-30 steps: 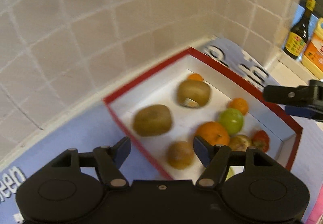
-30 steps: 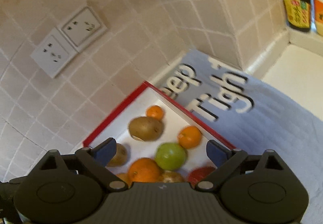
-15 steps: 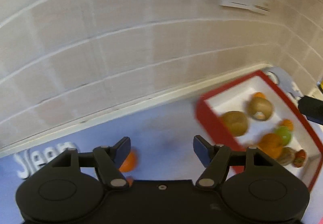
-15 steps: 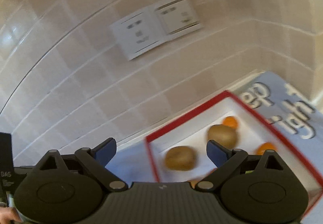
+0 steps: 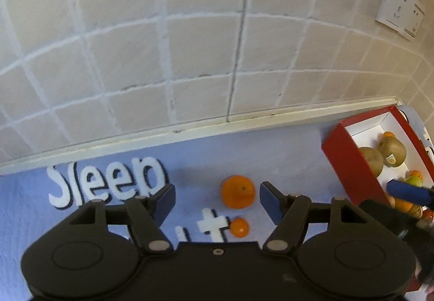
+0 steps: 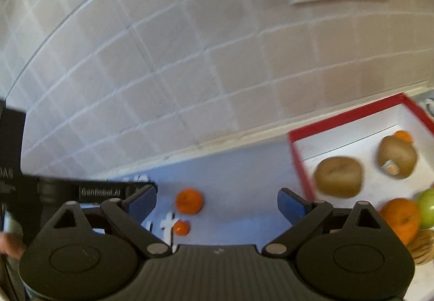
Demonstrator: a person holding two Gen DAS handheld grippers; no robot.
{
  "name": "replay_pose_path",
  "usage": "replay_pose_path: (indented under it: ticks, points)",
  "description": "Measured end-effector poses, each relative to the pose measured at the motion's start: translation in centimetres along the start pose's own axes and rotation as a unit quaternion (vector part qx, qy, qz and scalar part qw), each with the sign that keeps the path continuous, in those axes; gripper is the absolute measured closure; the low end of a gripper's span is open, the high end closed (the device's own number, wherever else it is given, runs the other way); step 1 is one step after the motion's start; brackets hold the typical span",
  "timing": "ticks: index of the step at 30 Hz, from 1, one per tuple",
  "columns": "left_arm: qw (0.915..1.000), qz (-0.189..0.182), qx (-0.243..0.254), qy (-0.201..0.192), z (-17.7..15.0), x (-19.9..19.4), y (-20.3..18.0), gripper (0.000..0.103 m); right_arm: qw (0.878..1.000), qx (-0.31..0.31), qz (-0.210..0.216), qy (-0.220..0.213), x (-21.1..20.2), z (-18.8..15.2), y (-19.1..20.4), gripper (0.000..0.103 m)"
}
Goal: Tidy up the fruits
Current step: 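Grasp a mandarin with the left tool while the right tool grasps the small orange fruit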
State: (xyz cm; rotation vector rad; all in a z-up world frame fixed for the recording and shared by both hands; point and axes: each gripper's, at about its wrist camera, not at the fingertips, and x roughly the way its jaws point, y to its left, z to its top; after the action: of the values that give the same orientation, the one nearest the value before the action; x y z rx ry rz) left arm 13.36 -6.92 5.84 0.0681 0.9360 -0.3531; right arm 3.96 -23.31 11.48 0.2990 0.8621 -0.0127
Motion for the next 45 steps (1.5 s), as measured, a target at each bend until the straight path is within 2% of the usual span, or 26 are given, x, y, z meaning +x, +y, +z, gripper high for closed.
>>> replay_pose_path:
  ticks: [11,14,19,24,26,30,31,32,34,45]
  points:
    - [0.9988,-0.040,0.013,0.024,-0.3,3.3,1.5,0.022,0.996,-0.070,0.003,0.058,5.4,-4.3,3.8,0.006]
    - [0.9973,-0.066,0.012,0.028,-0.1,4.3,1.3,0.022,0.993,-0.099,0.016,0.065,7.0,-5.2,5.0,0.014]
    - [0.9946,-0.088,0.030,0.045,-0.3,6.4,0.3,0.022,0.991,-0.111,0.031,0.073,9.3,-6.2,6.0,0.034]
    - [0.9940,-0.078,0.041,0.066,-0.5,8.7,-0.1,0.022,0.989,-0.128,0.024,0.067,11.3,-6.6,7.2,0.038]
    - [0.9935,-0.075,0.040,0.076,-0.6,9.5,-0.2,0.022,0.989,-0.135,0.021,0.064,11.6,-6.6,7.6,0.046]
    - [0.9939,-0.069,0.046,0.073,-0.7,9.9,-0.5,0.024,0.984,-0.168,-0.009,0.064,11.5,-6.8,8.4,0.079]
    - [0.9940,-0.063,0.054,0.070,-0.7,9.8,-0.8,0.032,0.984,-0.167,-0.009,0.064,11.5,-6.7,8.4,0.079]
    - [0.9937,-0.061,0.064,0.068,-0.7,10.0,-1.1,0.035,0.985,-0.163,-0.004,0.063,11.4,-6.7,8.3,0.079]
    - [0.9925,-0.077,0.068,0.066,-0.6,9.9,-1.3,0.056,0.985,-0.164,-0.004,0.061,11.2,-6.9,8.3,0.079]
    - [0.9932,-0.073,0.062,0.066,-0.6,10.1,-1.7,0.055,0.987,-0.135,0.001,0.085,11.0,-6.4,8.2,0.079]
